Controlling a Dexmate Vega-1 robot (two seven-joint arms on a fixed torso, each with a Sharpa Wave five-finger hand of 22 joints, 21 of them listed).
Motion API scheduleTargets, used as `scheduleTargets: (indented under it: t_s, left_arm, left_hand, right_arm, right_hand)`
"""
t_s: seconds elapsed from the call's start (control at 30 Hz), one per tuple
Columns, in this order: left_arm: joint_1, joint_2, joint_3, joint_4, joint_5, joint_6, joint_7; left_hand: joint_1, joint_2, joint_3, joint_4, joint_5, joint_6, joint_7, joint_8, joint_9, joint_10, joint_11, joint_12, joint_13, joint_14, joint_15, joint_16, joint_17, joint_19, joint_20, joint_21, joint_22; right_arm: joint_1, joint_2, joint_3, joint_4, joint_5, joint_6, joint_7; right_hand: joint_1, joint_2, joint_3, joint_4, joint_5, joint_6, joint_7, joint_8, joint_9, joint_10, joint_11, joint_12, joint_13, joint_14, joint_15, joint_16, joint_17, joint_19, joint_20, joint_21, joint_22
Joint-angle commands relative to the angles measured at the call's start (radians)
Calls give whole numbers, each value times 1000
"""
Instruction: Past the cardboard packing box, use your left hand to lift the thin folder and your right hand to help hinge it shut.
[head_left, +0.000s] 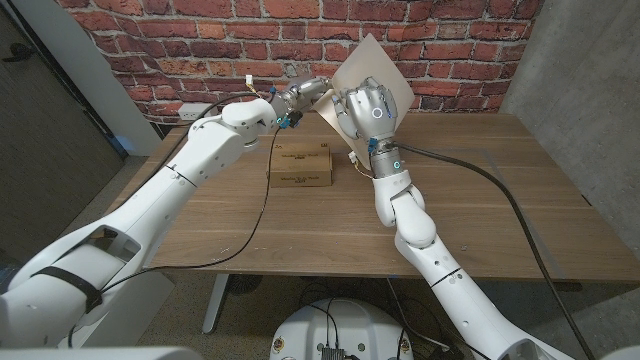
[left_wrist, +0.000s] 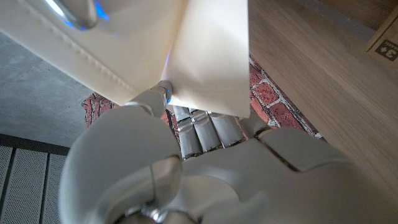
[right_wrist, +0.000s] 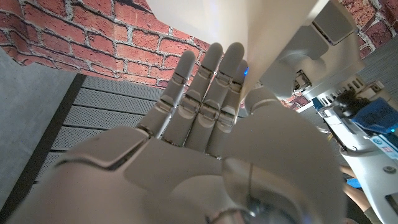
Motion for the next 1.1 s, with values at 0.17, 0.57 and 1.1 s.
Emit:
scheduleTargets:
  t_s: [0.17, 0.57, 1.1]
  left_arm:
    - [6, 10, -6, 3, -47, -20, -39]
    - [14, -7, -21, 33, -122, -35, -83]
    - [13, -20, -22, 62, -158, -59, -106]
  left_hand:
    - [6, -2, 7, -4, 6, 20, 29, 0, -7, -1, 12, -24, -16, -14, -1, -1, -14, -1, -51, 4, 3]
    - [-4, -12, 7, -5, 8, 34, 18, 7, -17, 21, 13, -45, -42, -17, 3, 2, -37, 5, -58, 7, 2]
    - [-286, -141, -121, 160, 3, 65, 50, 1, -71, 75, 57, -135, -143, -11, 40, 10, -98, 38, -53, -27, -4]
  right_arm:
    - [5, 9, -4, 12, -38, -10, 34]
    - [14, 8, -11, 35, -52, -6, 3]
    - [28, 14, -14, 56, -64, -9, -8]
  right_hand:
    - [10, 3, 5, 1, 6, 7, -8, -2, 3, -4, -3, -2, 2, -7, -54, -9, 1, -6, -88, 10, -2]
    - [12, 3, 4, 0, 6, 10, -9, -3, 3, -1, 0, -3, 2, -5, -55, -11, 2, -8, -91, 17, -8]
    - [14, 2, 2, 0, 7, 10, -10, -7, 3, 2, -2, -5, 2, -4, -55, -12, 5, -12, -95, 28, -16]
